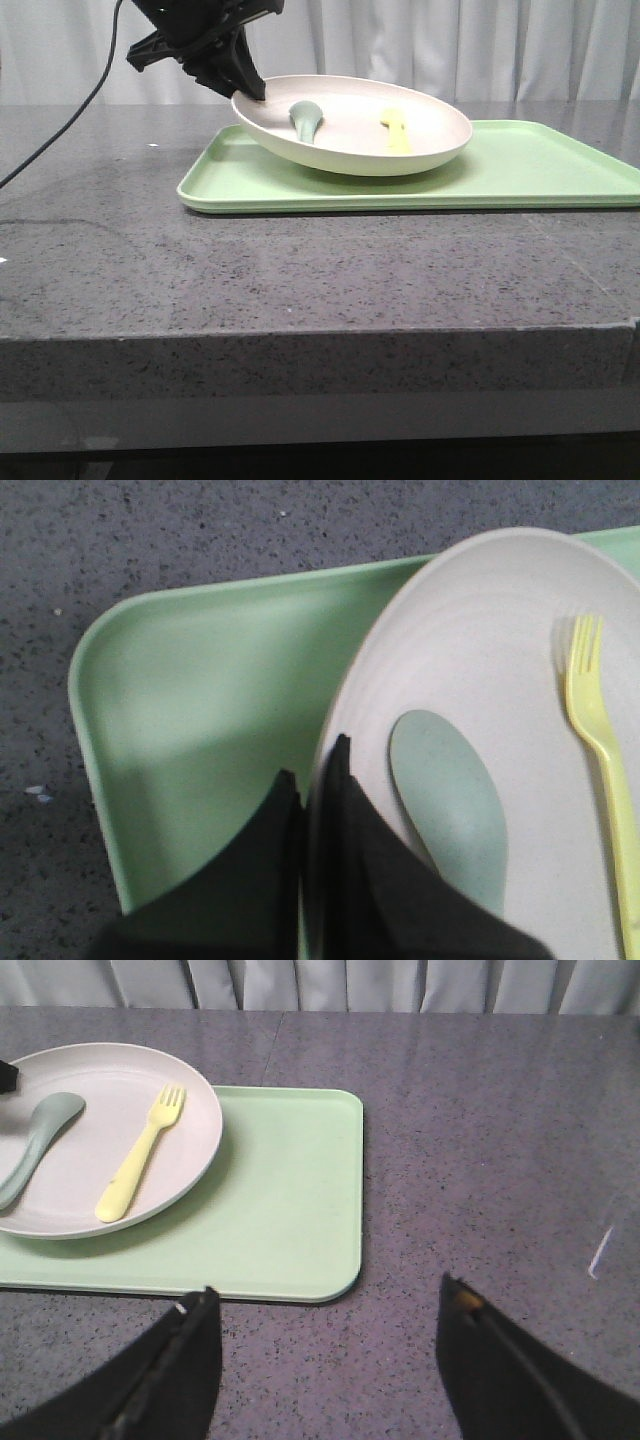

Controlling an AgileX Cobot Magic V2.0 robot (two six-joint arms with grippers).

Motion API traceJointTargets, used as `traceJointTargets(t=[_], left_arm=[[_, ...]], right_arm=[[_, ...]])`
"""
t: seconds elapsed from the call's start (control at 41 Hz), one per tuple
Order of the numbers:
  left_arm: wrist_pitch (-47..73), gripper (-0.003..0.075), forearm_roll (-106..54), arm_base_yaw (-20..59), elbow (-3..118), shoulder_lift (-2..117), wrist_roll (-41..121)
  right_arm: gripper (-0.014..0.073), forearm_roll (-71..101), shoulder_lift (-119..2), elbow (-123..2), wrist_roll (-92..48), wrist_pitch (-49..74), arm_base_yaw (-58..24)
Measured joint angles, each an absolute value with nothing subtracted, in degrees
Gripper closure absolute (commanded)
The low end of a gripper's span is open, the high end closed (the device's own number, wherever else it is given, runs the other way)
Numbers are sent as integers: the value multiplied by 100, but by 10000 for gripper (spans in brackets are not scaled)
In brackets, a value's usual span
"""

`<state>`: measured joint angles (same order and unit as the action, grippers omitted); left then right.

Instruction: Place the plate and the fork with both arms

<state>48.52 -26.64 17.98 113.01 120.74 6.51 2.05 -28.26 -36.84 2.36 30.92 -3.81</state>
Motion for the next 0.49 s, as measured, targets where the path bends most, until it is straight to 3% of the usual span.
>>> traceJointTargets(t=[0.488], left_arm=[[5385, 738, -2792, 1798, 11885, 12074, 545]], right_arm=[[102, 205, -2826, -3684, 236, 3092, -381]])
